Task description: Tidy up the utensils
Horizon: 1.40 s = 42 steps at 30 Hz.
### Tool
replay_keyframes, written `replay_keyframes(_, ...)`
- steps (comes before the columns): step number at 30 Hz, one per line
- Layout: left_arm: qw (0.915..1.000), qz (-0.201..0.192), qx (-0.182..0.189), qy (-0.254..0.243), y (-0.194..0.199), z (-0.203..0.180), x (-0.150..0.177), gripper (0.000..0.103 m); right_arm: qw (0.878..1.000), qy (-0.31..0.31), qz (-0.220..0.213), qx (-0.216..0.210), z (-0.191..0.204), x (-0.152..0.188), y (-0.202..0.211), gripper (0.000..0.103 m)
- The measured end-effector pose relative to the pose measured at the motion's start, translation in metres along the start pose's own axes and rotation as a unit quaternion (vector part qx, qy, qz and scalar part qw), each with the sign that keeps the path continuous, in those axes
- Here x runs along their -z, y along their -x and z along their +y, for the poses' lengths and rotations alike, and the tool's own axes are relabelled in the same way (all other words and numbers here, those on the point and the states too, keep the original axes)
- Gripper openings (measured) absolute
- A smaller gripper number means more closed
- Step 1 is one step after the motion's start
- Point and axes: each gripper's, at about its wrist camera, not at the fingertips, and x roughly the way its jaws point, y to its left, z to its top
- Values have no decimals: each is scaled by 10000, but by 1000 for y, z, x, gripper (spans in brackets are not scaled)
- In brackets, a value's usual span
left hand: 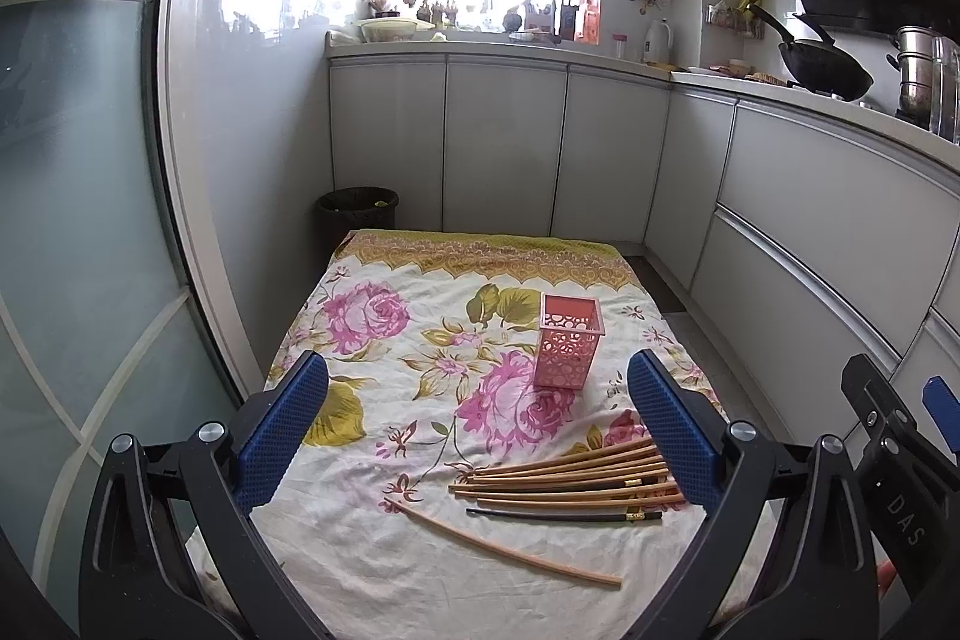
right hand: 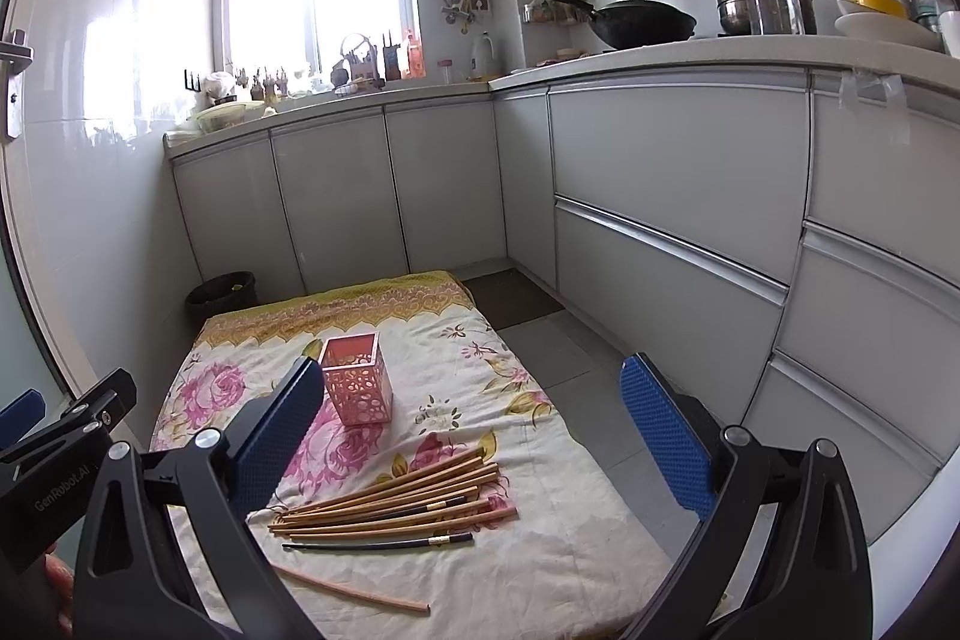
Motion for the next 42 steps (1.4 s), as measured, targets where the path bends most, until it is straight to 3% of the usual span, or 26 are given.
replay_keyframes(22,9998,205,0,-81,-15,-6,1,96,9998,-43,170,32,-4,3,-13,96)
replay_keyframes(35,9971,704,25,-300,-67,-24,11,96,9979,-146,604,168,-16,16,-62,96)
replay_keyframes(39,9938,923,171,-600,-95,-34,5,96,9947,-464,911,72,-31,21,-85,96)
replay_keyframes(42,9815,1274,703,-1243,-123,-53,-4,96,9834,-1201,1348,-178,-58,22,-105,96)
